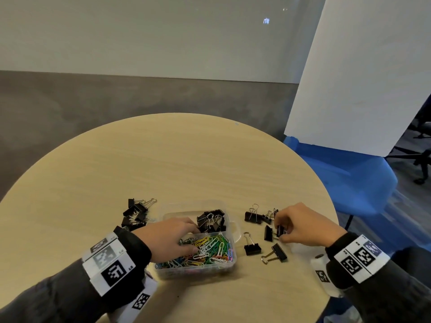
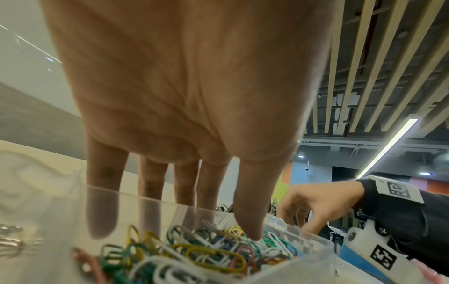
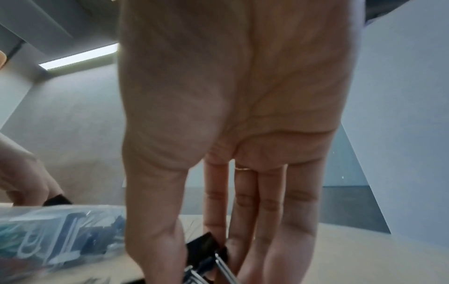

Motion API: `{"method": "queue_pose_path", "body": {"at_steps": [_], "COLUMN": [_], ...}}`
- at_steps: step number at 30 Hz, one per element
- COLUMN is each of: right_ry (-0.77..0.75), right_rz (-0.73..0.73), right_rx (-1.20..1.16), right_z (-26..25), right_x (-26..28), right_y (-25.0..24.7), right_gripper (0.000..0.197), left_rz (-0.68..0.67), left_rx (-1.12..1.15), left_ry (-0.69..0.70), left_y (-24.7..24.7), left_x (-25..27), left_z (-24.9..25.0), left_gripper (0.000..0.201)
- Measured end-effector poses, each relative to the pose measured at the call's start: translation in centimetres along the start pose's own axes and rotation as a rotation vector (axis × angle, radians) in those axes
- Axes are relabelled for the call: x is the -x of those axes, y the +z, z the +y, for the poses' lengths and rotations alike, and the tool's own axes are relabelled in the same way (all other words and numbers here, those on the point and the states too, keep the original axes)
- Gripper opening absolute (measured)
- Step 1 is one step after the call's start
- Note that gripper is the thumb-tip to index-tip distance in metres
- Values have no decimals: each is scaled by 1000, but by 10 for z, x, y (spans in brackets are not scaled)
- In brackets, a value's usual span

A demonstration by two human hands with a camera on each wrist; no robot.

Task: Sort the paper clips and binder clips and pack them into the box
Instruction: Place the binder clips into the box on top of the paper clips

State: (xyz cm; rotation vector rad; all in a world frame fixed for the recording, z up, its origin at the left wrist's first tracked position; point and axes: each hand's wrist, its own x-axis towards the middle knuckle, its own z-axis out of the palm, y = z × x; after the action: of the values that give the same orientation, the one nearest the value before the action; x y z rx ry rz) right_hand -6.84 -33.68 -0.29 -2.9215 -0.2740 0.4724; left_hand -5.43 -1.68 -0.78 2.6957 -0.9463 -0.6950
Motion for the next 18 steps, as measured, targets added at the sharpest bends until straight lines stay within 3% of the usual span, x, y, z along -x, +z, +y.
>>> {"method": "queue_pose_path", "body": {"at_steps": [5, 9, 13, 18], "right_ry": [-82, -218, -277, -316], "right_rz": [196, 246, 288, 208], "right_rx": [-76, -111, -126, -128], "right_z": [-22, -58, -81, -97], "right_x": [-7, -24, -43, -58], "right_y": [-20, -21, -17, -15], "right_gripper": [29, 38, 22, 10], "left_rz": [-2, -1, 7, 5], "left_rx": [9, 14, 15, -1], "left_ry": [2, -15, -27, -24], "left_y": [0, 0, 2, 3], "left_x": [0, 0, -2, -2], "left_z": [0, -3, -6, -5], "left_gripper": [50, 51, 52, 50]}}
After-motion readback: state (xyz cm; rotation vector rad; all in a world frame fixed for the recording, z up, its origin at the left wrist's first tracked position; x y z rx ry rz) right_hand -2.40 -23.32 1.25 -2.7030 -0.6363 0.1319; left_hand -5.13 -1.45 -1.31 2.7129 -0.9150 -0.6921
